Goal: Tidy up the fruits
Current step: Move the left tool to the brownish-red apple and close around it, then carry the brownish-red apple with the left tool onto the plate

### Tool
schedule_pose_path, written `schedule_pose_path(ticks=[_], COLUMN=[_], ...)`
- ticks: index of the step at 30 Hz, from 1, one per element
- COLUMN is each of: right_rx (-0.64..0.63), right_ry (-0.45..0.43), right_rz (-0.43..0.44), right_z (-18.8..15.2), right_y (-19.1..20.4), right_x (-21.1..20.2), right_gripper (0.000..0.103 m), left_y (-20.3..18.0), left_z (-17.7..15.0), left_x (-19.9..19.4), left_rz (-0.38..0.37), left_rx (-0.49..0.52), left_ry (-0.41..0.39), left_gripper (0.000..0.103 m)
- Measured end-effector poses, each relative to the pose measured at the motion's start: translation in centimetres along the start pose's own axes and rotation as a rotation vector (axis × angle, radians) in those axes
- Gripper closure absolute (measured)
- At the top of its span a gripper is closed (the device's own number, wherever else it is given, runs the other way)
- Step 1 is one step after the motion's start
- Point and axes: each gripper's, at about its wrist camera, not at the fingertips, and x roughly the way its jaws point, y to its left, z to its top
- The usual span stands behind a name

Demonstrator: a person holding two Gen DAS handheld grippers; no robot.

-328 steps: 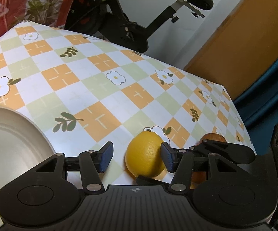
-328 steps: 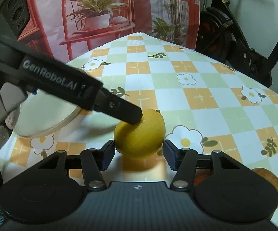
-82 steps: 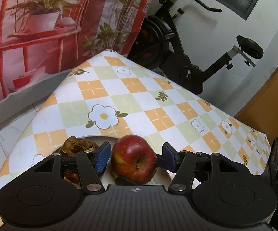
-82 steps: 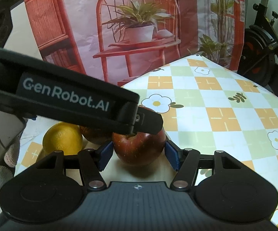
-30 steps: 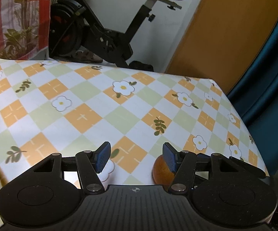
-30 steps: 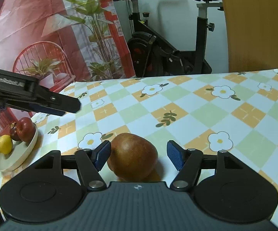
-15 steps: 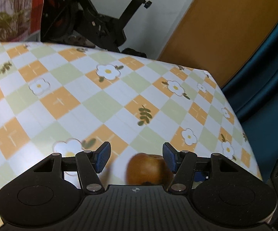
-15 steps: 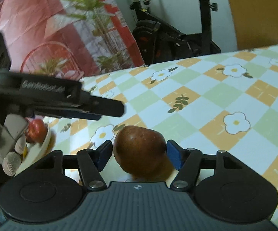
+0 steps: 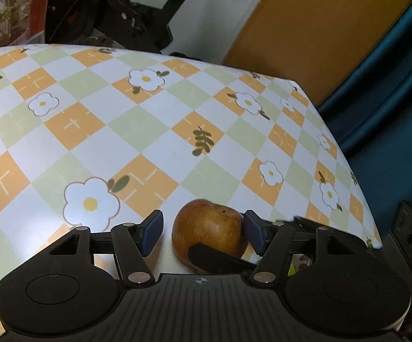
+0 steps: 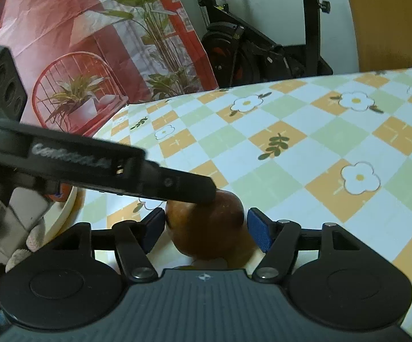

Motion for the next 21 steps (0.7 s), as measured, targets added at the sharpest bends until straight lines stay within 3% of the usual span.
schedule_pose_path(ticks=[12,17,21], right_rx=[-0.036,-0.083,-0.120], right_ry=[0.015,0.000,-0.013], right_rz=[-0.014,-0.012,0.026], right_z=[0.1,0.9,1.9], right_y=[1.4,3.4,6.3], right_x=[0.8,0.3,0.2], right_gripper=[0.037,0.037,0.037], left_y=[0.8,1.5,3.3], left_z=[-0.4,-0.3,-0.2], left_x=[-0.7,-4.0,-7.7], left_rz=[-0.055,-0.049,-0.003], left_rx=[-0.047,-0.033,-0.052], left_ry=[-0.001,-0.039,-0.058], left_gripper=[0.041,0.041,0.041])
